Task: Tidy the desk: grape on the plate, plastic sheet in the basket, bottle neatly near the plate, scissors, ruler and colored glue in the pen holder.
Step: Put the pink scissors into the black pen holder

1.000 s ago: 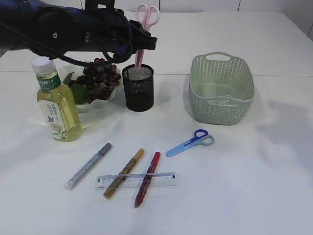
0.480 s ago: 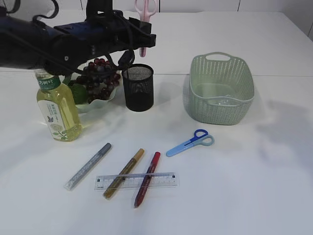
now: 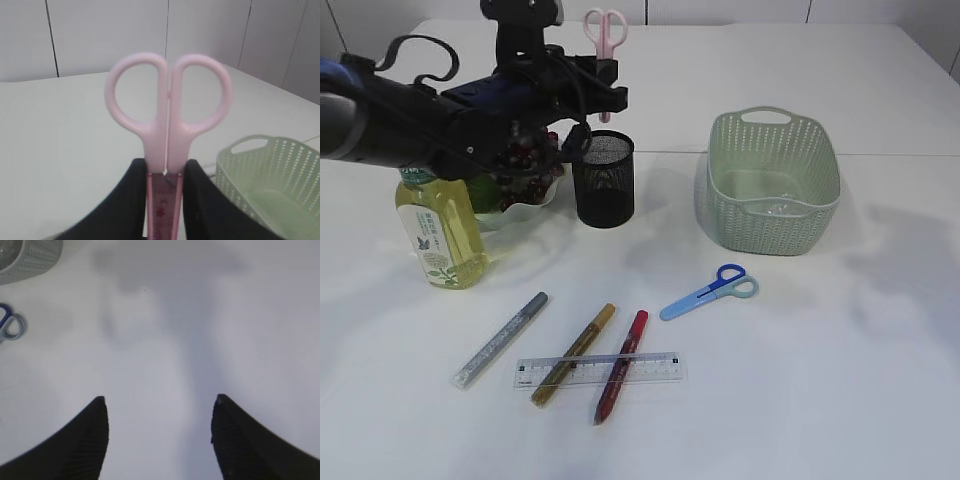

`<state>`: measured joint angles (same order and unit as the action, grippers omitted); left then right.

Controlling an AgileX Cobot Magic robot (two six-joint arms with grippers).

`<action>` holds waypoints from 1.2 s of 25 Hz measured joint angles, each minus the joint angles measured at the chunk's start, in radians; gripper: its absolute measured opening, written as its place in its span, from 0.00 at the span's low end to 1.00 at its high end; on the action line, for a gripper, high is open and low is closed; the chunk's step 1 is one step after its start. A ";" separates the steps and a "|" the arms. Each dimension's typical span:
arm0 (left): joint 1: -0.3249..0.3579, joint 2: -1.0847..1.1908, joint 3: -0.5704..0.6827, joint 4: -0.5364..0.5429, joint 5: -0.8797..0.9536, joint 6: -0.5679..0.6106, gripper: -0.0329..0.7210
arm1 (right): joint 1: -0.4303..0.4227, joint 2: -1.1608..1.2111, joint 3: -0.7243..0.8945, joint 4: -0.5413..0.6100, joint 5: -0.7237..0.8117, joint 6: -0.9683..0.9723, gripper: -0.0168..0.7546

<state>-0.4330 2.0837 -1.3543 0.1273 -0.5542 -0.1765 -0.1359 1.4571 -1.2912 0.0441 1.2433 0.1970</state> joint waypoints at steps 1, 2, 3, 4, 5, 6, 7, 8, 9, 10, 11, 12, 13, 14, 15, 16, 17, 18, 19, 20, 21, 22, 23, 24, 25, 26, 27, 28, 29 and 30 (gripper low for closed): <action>0.002 0.012 -0.011 0.000 -0.001 0.000 0.24 | 0.000 0.000 0.000 0.000 0.000 0.000 0.68; 0.002 0.022 -0.024 0.000 -0.002 0.000 0.24 | 0.000 0.000 0.000 0.000 0.000 0.000 0.68; 0.002 0.032 -0.035 0.000 -0.003 0.000 0.24 | 0.000 0.000 0.000 0.000 0.000 0.000 0.68; 0.004 0.039 -0.044 0.000 -0.005 0.000 0.24 | 0.000 0.000 0.000 -0.002 0.000 0.000 0.68; 0.004 0.049 -0.053 0.000 -0.005 0.000 0.24 | 0.000 0.000 0.000 -0.002 0.000 0.000 0.68; 0.006 0.058 -0.062 0.000 -0.005 0.000 0.24 | 0.000 0.000 0.000 -0.002 0.000 0.000 0.68; 0.006 0.068 -0.069 0.000 -0.005 0.000 0.24 | 0.000 0.000 0.000 -0.002 0.000 0.000 0.68; 0.008 0.075 -0.073 0.000 -0.005 0.000 0.24 | 0.000 0.000 0.000 -0.002 0.000 0.000 0.68; 0.008 0.081 -0.076 0.000 -0.005 0.000 0.24 | 0.000 0.000 0.000 -0.002 0.000 0.000 0.68; 0.009 0.086 -0.076 0.000 -0.003 0.000 0.24 | 0.000 0.000 0.000 -0.002 0.000 0.000 0.68; 0.010 0.090 -0.078 0.000 -0.002 0.000 0.24 | 0.000 0.000 0.000 -0.002 0.000 0.000 0.68; 0.012 0.094 -0.078 0.000 0.001 0.000 0.24 | 0.000 0.000 0.000 -0.002 0.000 0.000 0.68; 0.014 0.098 -0.078 0.000 0.004 0.000 0.24 | 0.000 0.000 0.000 -0.002 0.000 0.000 0.68; 0.014 0.102 -0.079 0.000 0.004 0.000 0.24 | 0.000 0.000 0.000 -0.004 0.000 0.000 0.68; 0.015 0.104 -0.079 -0.002 0.006 0.000 0.24 | 0.000 0.000 0.000 -0.004 0.000 0.000 0.68; 0.017 0.107 -0.079 -0.004 0.009 0.000 0.24 | 0.000 0.000 0.000 -0.005 0.000 0.000 0.68; 0.017 0.108 -0.079 -0.006 0.013 0.000 0.24 | 0.000 0.000 0.000 -0.006 0.000 0.000 0.68; 0.019 0.109 -0.079 -0.006 0.014 0.000 0.24 | 0.000 0.000 0.000 -0.007 0.000 0.000 0.68; 0.019 0.109 -0.079 -0.008 0.015 0.000 0.24 | 0.000 0.000 0.000 -0.009 0.000 0.000 0.68; 0.020 0.109 -0.080 -0.008 0.015 0.000 0.24 | 0.000 0.000 0.000 -0.009 0.000 0.000 0.68; 0.020 0.109 -0.080 -0.009 0.017 0.000 0.24 | 0.000 0.000 0.000 -0.011 0.000 0.000 0.68; 0.020 0.109 -0.080 -0.012 0.020 0.000 0.24 | 0.000 0.000 0.000 -0.011 0.000 0.000 0.68; 0.020 0.109 -0.080 -0.014 0.025 0.000 0.24 | 0.000 0.000 0.000 -0.011 0.000 0.000 0.68; 0.020 0.109 -0.080 -0.019 0.031 0.000 0.24 | 0.000 0.000 0.000 -0.011 0.000 0.000 0.68; 0.020 0.109 -0.080 -0.026 0.035 0.000 0.24 | 0.000 0.000 0.000 -0.011 0.000 0.000 0.68; 0.020 0.109 -0.080 -0.031 0.042 0.000 0.24 | 0.000 0.000 0.000 -0.011 0.000 0.000 0.68; 0.020 0.109 -0.080 -0.031 0.048 0.000 0.24 | 0.000 0.000 0.000 -0.011 0.000 0.000 0.68; 0.020 0.109 -0.080 -0.033 0.052 0.000 0.24 | 0.000 0.000 0.000 -0.011 0.000 0.000 0.68; 0.020 0.109 -0.080 -0.034 0.057 0.000 0.24 | 0.000 0.000 0.000 -0.011 0.000 0.000 0.68; 0.020 0.109 -0.080 -0.035 0.061 0.000 0.24 | 0.000 0.000 0.000 -0.011 0.000 0.000 0.68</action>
<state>-0.4132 2.1924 -1.4345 0.0924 -0.4933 -0.1765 -0.1359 1.4571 -1.2912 0.0332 1.2433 0.1970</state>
